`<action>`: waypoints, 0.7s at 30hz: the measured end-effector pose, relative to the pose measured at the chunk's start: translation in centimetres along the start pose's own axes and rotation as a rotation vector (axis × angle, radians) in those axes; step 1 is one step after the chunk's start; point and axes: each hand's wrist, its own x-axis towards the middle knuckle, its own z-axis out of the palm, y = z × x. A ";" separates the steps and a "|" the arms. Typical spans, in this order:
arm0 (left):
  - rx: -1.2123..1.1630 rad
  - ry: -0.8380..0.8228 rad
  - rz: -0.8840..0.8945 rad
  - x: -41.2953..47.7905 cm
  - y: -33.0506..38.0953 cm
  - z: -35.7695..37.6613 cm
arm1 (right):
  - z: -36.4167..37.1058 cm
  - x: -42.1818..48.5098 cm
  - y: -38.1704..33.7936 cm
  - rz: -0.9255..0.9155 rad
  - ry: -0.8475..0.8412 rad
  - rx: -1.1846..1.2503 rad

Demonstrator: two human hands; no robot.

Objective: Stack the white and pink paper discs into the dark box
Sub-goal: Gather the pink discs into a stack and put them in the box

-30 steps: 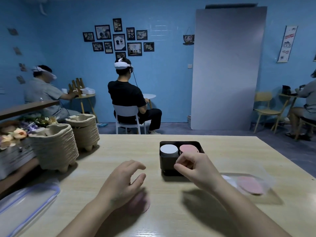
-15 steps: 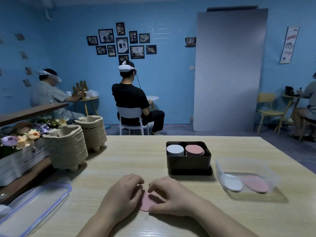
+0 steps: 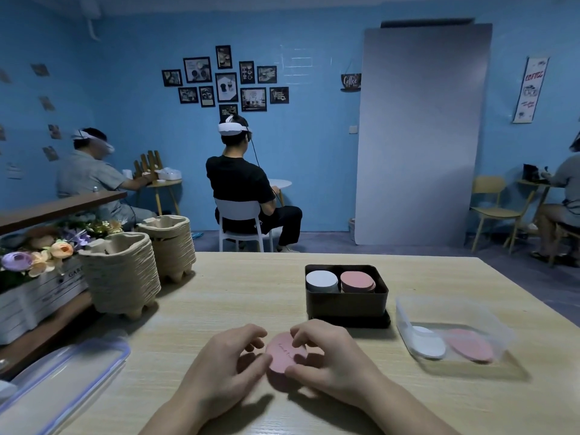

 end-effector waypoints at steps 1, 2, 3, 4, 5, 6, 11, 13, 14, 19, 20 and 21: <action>-0.007 -0.012 0.006 0.0 0.2 0.0 | -0.2 -0.1 0.2 -0.012 0.035 0.003; -0.005 -0.021 0.018 0.0 0.5 0.0 | -0.4 -0.2 0.3 -0.022 0.065 -0.004; 0.000 -0.028 0.039 0.1 0.8 0.0 | -0.5 -0.2 0.4 -0.027 0.085 -0.004; 0.006 -0.029 0.067 0.3 1.1 0.1 | -0.5 -0.3 0.5 -0.031 0.094 0.001; 0.013 -0.031 0.094 0.4 1.3 0.2 | -0.5 -0.3 0.6 -0.036 0.097 0.005; 0.021 -0.033 0.116 0.6 1.6 0.2 | -0.5 -0.3 0.7 -0.043 0.098 0.004; 0.045 -0.005 0.164 0.8 1.5 0.1 | -1.2 -0.1 0.8 -0.055 0.023 -0.028; 0.051 0.003 0.177 1.0 1.4 0.0 | -1.6 0.0 0.8 -0.073 -0.004 -0.059; 0.053 0.007 0.189 1.2 1.6 0.0 | -1.8 0.2 0.8 -0.087 0.000 -0.076; 0.061 0.053 0.247 3.5 3.1 0.9 | -4.6 0.7 1.1 -0.131 0.039 -0.081; 0.063 0.063 0.252 4.2 3.6 1.2 | -5.4 0.6 1.3 -0.130 0.055 -0.093; 0.060 0.076 0.260 4.9 4.0 1.5 | -6.4 0.7 1.4 -0.124 0.080 -0.107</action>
